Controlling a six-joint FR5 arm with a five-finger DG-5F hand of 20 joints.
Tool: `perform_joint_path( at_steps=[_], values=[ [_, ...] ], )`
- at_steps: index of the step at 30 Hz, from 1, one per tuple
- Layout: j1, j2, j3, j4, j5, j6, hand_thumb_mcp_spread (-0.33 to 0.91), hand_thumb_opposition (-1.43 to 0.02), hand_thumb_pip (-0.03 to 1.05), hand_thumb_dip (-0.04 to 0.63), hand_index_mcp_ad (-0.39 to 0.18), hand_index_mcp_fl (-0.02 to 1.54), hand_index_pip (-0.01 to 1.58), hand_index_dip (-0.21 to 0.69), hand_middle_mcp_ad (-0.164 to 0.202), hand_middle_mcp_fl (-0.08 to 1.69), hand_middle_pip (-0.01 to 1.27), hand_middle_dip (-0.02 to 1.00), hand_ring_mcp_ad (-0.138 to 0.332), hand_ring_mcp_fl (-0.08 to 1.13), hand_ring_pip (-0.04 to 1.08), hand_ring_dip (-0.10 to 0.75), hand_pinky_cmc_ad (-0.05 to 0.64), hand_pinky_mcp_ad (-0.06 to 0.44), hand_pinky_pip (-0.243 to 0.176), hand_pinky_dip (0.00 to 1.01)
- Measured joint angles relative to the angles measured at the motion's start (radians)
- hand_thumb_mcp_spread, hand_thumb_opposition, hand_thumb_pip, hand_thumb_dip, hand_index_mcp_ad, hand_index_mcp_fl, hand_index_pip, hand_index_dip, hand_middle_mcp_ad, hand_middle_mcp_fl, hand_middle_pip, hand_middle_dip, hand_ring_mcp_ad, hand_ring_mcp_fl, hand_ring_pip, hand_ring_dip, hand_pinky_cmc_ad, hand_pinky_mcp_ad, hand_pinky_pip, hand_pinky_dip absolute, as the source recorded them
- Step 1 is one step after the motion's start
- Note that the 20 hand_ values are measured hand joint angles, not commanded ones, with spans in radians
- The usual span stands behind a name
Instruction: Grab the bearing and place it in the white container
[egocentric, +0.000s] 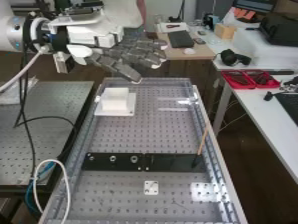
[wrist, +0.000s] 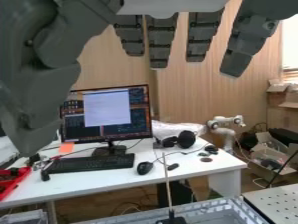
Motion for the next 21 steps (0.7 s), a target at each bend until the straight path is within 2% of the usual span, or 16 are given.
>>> perform_joint_path(
  at_steps=[3,6,13,15,21],
  values=[
    [-0.027,-0.020,-0.022,0.035,-0.026,0.005,0.25,-0.73,0.49,0.094,-0.024,0.05,0.10,-0.117,0.045,0.04,0.14,0.16,0.164,0.00,0.10,0.072,0.361,0.297,-0.075,0.32],
    [-0.056,-0.039,-0.051,0.079,-0.045,0.001,0.25,-0.74,0.55,0.094,-0.023,0.05,0.10,-0.117,0.045,0.04,0.14,0.16,0.164,0.00,0.10,0.072,0.361,0.300,-0.087,0.34],
    [-0.110,-0.099,-0.123,0.202,-0.041,-0.001,0.25,-0.74,0.54,0.112,-0.023,0.07,0.18,-0.120,0.045,0.04,0.14,0.15,0.164,0.00,0.10,0.072,0.361,0.304,-0.091,0.34],
    [-0.120,-0.124,-0.142,0.244,-0.030,-0.006,0.27,-0.74,0.55,0.126,-0.023,0.07,0.23,-0.096,0.045,0.04,0.14,0.16,0.164,0.00,0.10,0.072,0.361,0.304,-0.091,0.34],
    [-0.137,-0.187,-0.160,0.292,0.000,0.018,0.28,-0.74,0.56,0.141,-0.023,0.07,0.42,-0.058,0.045,0.04,0.14,0.16,0.162,0.00,0.10,0.072,0.361,0.304,-0.091,0.35]
  ],
)
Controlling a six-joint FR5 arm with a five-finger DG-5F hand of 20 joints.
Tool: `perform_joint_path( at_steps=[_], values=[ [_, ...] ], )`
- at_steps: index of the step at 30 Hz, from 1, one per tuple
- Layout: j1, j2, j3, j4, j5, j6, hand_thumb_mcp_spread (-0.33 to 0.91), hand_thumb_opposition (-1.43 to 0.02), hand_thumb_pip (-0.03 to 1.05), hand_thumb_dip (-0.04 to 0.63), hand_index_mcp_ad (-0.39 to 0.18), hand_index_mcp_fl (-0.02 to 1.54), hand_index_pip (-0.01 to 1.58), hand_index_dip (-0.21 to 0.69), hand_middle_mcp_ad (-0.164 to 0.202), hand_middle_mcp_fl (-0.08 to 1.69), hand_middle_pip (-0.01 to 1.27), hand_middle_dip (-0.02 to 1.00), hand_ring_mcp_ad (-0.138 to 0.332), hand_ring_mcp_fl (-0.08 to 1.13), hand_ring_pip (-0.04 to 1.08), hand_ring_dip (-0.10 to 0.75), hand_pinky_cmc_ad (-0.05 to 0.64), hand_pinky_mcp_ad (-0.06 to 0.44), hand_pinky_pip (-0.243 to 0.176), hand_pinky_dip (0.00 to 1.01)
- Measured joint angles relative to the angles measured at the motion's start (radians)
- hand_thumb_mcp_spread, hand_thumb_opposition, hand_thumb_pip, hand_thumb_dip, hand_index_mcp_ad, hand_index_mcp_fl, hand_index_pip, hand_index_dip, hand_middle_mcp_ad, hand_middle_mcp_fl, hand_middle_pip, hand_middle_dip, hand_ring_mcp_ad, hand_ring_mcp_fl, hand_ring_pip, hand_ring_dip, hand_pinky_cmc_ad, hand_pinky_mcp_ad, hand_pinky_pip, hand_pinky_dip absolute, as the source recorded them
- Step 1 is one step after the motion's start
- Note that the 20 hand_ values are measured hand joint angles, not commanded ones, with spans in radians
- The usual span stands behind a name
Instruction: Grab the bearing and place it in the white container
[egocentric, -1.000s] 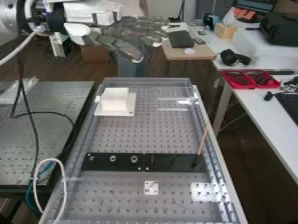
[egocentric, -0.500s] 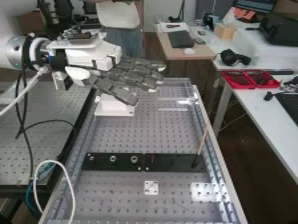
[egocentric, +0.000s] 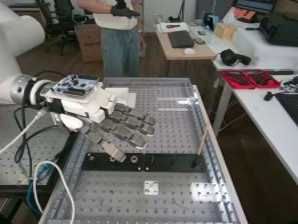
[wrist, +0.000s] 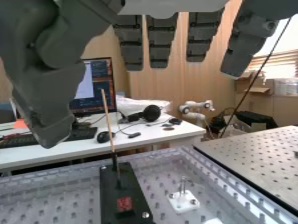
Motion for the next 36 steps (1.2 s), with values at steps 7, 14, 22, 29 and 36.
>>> perform_joint_path(
  at_steps=[7,14,22,29,36],
  values=[
    [0.002,-0.063,-0.017,0.058,0.078,0.049,0.30,-0.77,0.56,0.159,-0.023,0.07,0.74,-0.012,0.045,0.01,0.14,0.15,0.164,0.00,0.08,0.072,0.361,0.305,-0.093,0.35],
    [0.040,-0.111,-0.031,0.122,0.198,0.112,0.31,-0.79,0.56,0.175,-0.023,0.07,1.04,0.019,0.045,0.01,0.14,0.16,0.164,0.00,0.09,0.072,0.365,0.305,-0.115,0.35],
    [0.104,-0.161,-0.042,0.192,0.341,0.182,0.30,-0.80,0.56,0.175,-0.023,0.11,1.21,0.045,0.045,0.01,0.14,0.16,0.164,0.00,0.09,0.072,0.380,0.305,-0.122,0.35],
    [0.153,-0.215,-0.041,0.229,0.431,0.224,0.35,-0.83,0.62,0.208,-0.023,0.12,1.30,0.080,0.045,0.01,0.14,0.16,0.164,0.00,0.09,0.072,0.391,0.304,-0.120,0.35],
    [0.180,-0.236,-0.045,0.270,0.464,0.213,0.35,-0.84,0.62,0.227,-0.023,0.09,1.35,0.094,0.045,0.01,0.14,0.16,0.164,0.00,0.07,0.072,0.393,0.304,-0.124,0.34]
  ],
)
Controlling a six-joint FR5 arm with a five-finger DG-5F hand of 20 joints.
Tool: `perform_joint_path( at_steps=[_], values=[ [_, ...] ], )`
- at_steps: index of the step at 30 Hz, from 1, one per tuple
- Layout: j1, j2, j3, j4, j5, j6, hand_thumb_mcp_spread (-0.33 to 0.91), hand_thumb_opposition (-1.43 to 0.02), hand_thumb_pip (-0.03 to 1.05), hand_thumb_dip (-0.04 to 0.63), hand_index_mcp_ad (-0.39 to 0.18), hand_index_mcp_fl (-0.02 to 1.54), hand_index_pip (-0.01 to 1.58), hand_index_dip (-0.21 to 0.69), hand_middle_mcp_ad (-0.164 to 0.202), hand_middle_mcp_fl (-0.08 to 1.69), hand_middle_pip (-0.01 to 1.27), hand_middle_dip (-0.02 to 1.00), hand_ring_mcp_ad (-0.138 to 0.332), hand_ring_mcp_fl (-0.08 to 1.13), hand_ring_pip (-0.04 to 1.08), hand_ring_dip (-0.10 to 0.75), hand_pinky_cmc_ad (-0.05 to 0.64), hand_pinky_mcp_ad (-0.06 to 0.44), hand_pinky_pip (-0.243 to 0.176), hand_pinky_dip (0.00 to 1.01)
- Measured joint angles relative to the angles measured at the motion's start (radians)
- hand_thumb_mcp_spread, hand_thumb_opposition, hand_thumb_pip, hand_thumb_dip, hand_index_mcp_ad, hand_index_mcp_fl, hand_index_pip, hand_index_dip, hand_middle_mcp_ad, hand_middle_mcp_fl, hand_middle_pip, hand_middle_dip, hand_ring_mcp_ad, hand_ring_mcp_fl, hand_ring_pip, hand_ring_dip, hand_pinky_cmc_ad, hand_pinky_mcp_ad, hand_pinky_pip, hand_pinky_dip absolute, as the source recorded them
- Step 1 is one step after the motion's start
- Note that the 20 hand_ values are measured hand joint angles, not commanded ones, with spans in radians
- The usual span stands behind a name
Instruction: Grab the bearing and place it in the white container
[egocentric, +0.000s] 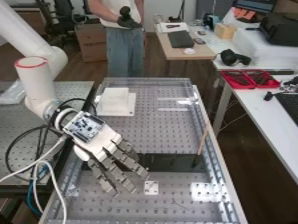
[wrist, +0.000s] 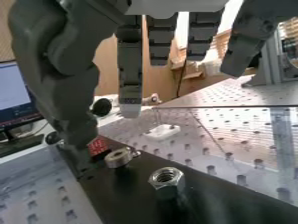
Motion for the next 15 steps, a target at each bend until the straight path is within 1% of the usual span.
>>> perform_joint_path(
  at_steps=[8,15],
  values=[
    [0.008,-0.004,-0.019,0.062,0.007,-0.056,0.35,-0.85,0.64,0.253,-0.023,0.09,1.43,0.098,0.045,0.01,0.13,0.16,0.164,0.00,0.07,0.072,0.393,0.304,-0.124,0.34],
    [0.006,-0.010,-0.013,0.048,-0.002,-0.051,0.37,-0.85,0.65,0.253,-0.023,0.06,1.49,0.138,0.045,0.01,0.13,0.16,0.164,0.00,0.07,0.072,0.389,0.304,-0.124,0.33]
  ],
)
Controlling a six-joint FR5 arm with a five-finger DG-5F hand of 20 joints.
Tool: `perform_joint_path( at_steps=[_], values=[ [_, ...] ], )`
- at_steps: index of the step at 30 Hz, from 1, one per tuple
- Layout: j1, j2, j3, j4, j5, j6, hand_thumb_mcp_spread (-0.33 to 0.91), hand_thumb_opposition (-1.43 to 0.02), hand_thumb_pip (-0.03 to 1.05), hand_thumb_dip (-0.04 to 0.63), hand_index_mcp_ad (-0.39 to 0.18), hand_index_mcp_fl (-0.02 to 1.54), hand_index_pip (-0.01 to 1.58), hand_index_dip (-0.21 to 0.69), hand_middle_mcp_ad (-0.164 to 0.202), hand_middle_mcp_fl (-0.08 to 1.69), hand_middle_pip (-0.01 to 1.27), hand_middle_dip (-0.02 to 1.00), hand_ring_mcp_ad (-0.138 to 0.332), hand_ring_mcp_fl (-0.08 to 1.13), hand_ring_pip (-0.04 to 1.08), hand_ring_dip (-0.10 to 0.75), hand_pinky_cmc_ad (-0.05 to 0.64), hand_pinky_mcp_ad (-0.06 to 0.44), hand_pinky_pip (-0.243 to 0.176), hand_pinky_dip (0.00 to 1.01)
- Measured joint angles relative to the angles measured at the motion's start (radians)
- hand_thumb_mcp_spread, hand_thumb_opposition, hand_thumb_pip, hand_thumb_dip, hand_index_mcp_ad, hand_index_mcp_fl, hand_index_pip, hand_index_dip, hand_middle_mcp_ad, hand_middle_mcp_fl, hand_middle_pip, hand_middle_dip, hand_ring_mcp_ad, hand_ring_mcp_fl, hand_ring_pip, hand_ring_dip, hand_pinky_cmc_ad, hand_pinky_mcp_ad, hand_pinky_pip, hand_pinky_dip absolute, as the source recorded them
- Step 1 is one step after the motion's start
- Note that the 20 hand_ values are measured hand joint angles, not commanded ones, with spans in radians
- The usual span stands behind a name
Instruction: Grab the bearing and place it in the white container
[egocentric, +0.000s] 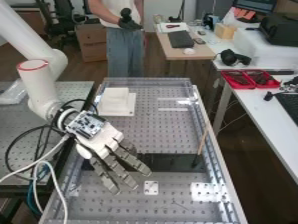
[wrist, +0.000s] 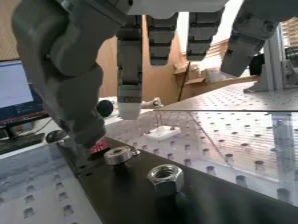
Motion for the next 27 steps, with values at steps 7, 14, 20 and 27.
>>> perform_joint_path(
  at_steps=[7,14,20,27],
  values=[
    [-0.011,-0.013,0.020,-0.019,-0.024,0.003,0.37,-0.86,0.65,0.269,-0.028,0.03,1.54,0.157,0.042,0.01,0.13,0.16,0.164,0.00,0.07,0.072,0.393,0.302,-0.124,0.32],
    [-0.023,-0.026,0.037,-0.043,-0.046,0.000,0.39,-0.86,0.65,0.269,-0.038,0.02,1.55,0.173,0.045,0.01,0.13,0.16,0.164,0.00,0.07,0.072,0.393,0.298,-0.124,0.30],
    [-0.028,-0.033,0.039,-0.050,-0.055,0.000,0.39,-0.86,0.65,0.269,-0.038,0.02,1.55,0.173,0.045,0.01,0.13,0.16,0.164,0.00,0.07,0.072,0.393,0.295,-0.124,0.28],
    [-0.026,-0.038,0.038,-0.036,-0.059,-0.013,0.39,-0.86,0.65,0.269,-0.042,0.02,1.55,0.173,0.045,0.01,0.13,0.16,0.164,0.00,0.07,0.072,0.393,0.291,-0.124,0.28]
  ],
)
